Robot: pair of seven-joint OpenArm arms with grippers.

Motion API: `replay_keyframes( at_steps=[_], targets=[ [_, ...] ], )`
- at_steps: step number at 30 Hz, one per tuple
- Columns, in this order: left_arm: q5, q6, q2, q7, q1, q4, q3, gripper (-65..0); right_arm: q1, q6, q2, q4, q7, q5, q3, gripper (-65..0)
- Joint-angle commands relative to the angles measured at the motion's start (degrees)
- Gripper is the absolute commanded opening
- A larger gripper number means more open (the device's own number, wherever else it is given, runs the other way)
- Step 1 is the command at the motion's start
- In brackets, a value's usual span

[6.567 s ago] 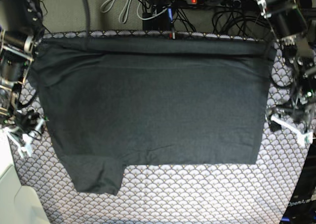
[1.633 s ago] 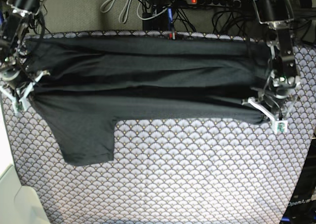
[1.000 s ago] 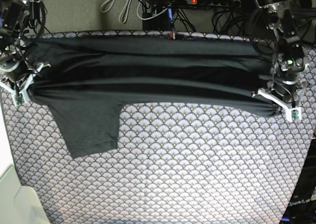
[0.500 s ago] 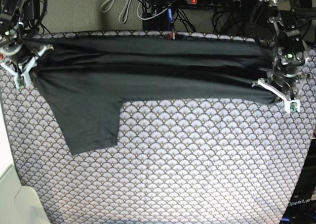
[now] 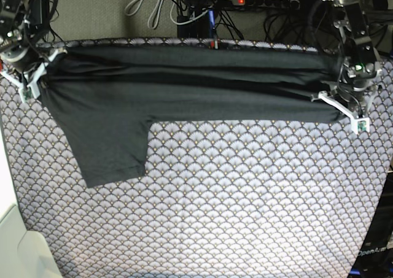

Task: Fold the T-shirt properly
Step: 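Fold the hem up over the folded shoulder edge with both grippers, then release the hem and move the right gripper to the hanging sleeve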

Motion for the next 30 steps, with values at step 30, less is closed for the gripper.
replay_keyframes(
  at_steps=[30],
  targets=[
    [0.4,0.3,-1.0,3.1,-0.3,-0.8,-0.4,-50.0,-1.7,-0.5,0.6,0.2,0.7,0.2,6.4,-65.0]
  ],
)
